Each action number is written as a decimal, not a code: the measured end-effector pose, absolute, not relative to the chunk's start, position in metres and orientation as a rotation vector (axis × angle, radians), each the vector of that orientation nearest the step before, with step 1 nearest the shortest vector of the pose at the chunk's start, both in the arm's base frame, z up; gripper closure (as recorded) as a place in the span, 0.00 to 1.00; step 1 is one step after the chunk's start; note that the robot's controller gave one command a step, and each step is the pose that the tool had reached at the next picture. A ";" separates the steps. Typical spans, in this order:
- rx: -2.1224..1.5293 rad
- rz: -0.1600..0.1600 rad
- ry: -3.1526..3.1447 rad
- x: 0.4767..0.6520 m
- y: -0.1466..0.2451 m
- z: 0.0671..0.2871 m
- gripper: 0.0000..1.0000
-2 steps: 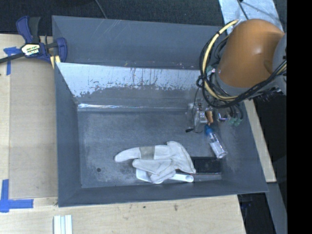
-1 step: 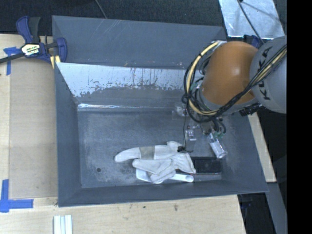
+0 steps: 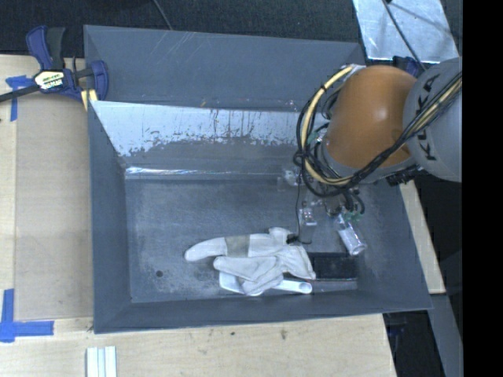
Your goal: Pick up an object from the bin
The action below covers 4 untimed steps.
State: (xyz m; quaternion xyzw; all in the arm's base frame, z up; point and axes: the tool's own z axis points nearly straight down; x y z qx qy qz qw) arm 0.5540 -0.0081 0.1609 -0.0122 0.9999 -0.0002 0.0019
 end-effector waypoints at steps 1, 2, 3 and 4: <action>-0.018 0.000 3.135 0.548 0.002 0.121 0.00; 0.063 0.001 3.137 0.564 0.002 0.102 0.00; -0.035 -0.001 3.133 0.518 -0.034 0.072 1.00; -0.035 -0.002 3.133 0.518 -0.034 0.072 1.00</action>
Offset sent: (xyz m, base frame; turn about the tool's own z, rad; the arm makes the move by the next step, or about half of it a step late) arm 0.0085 0.0110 -0.0589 0.0639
